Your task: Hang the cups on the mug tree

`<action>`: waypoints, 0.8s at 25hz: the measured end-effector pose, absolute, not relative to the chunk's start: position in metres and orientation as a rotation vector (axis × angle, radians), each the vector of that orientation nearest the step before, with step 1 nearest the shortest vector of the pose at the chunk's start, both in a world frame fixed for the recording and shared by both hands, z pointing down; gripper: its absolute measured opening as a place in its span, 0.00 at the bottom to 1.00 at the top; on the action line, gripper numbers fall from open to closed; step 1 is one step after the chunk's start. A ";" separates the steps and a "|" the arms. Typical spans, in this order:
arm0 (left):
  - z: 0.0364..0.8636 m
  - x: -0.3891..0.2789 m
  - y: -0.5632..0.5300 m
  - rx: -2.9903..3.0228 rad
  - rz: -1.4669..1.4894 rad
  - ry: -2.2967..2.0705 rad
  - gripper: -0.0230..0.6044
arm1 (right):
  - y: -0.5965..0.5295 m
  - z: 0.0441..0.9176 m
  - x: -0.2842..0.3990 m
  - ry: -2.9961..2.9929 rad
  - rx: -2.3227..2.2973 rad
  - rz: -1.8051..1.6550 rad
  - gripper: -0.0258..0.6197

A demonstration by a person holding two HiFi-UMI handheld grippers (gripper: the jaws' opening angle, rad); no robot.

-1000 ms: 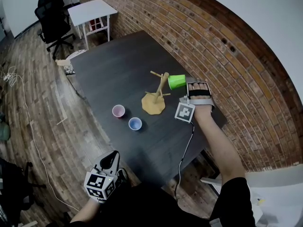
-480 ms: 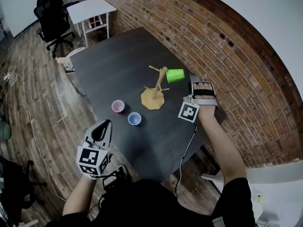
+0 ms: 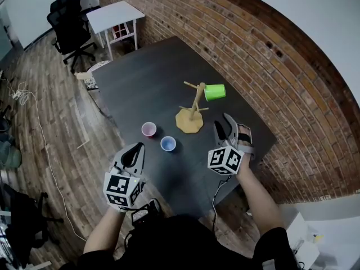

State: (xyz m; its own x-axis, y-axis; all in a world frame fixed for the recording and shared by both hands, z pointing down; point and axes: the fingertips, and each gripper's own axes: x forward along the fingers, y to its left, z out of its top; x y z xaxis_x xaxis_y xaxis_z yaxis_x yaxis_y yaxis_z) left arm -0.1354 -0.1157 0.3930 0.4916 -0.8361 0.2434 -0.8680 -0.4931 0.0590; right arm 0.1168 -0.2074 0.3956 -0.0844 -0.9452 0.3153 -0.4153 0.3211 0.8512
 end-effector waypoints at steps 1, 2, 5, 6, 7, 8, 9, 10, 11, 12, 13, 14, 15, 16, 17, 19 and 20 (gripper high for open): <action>0.396 -0.135 -0.113 2.549 0.275 -1.472 0.08 | -0.197 0.405 0.109 -1.743 1.270 -0.653 0.32; 0.400 -0.133 -0.110 2.540 0.281 -1.466 0.08 | -0.187 0.414 0.102 -1.807 1.296 -0.580 0.30; 0.413 -0.128 -0.099 2.516 0.306 -1.442 0.08 | -0.155 0.436 0.084 -1.975 1.363 -0.358 0.23; 0.417 -0.126 -0.096 2.509 0.313 -1.436 0.08 | -0.144 0.441 0.077 -2.030 1.376 -0.282 0.21; 0.420 -0.125 -0.092 2.504 0.319 -1.430 0.08 | -0.134 0.445 0.070 -2.089 1.381 -0.206 0.20; 0.423 -0.124 -0.089 2.500 0.324 -1.425 0.08 | -0.123 0.449 0.061 -2.153 1.376 -0.131 0.17; 0.426 -0.122 -0.086 2.498 0.328 -1.419 0.08 | -0.113 0.453 0.053 -2.218 1.362 -0.061 0.14; 0.430 -0.120 -0.083 2.496 0.332 -1.410 0.08 | -0.104 0.456 0.045 -2.277 1.341 0.001 0.13; 0.435 -0.117 -0.080 2.494 0.338 -1.395 0.08 | -0.094 0.459 0.037 -2.325 1.317 0.056 0.12; 0.440 -0.114 -0.075 2.492 0.346 -1.375 0.08 | -0.086 0.462 0.031 -2.362 1.292 0.104 0.12; 0.445 -0.111 -0.071 2.491 0.353 -1.352 0.08 | -0.077 0.466 0.025 -2.390 1.271 0.144 0.12; 0.450 -0.108 -0.066 2.491 0.363 -1.330 0.08 | -0.070 0.470 0.021 -2.413 1.255 0.181 0.12; 0.455 -0.105 -0.062 2.490 0.375 -1.311 0.08 | -0.064 0.475 0.019 -2.429 1.243 0.218 0.12; 0.459 -0.103 -0.058 2.489 0.391 -1.296 0.08 | -0.058 0.479 0.018 -2.443 1.235 0.257 0.11; 0.463 -0.101 -0.053 2.486 0.406 -1.284 0.08 | -0.053 0.482 0.017 -2.456 1.227 0.292 0.11; 0.468 -0.098 -0.046 2.481 0.429 -1.270 0.08 | -0.045 0.484 0.016 -2.475 1.218 0.334 0.11; 0.469 -0.098 -0.043 2.481 0.438 -1.267 0.08 | -0.042 0.484 0.015 -2.479 1.216 0.342 0.11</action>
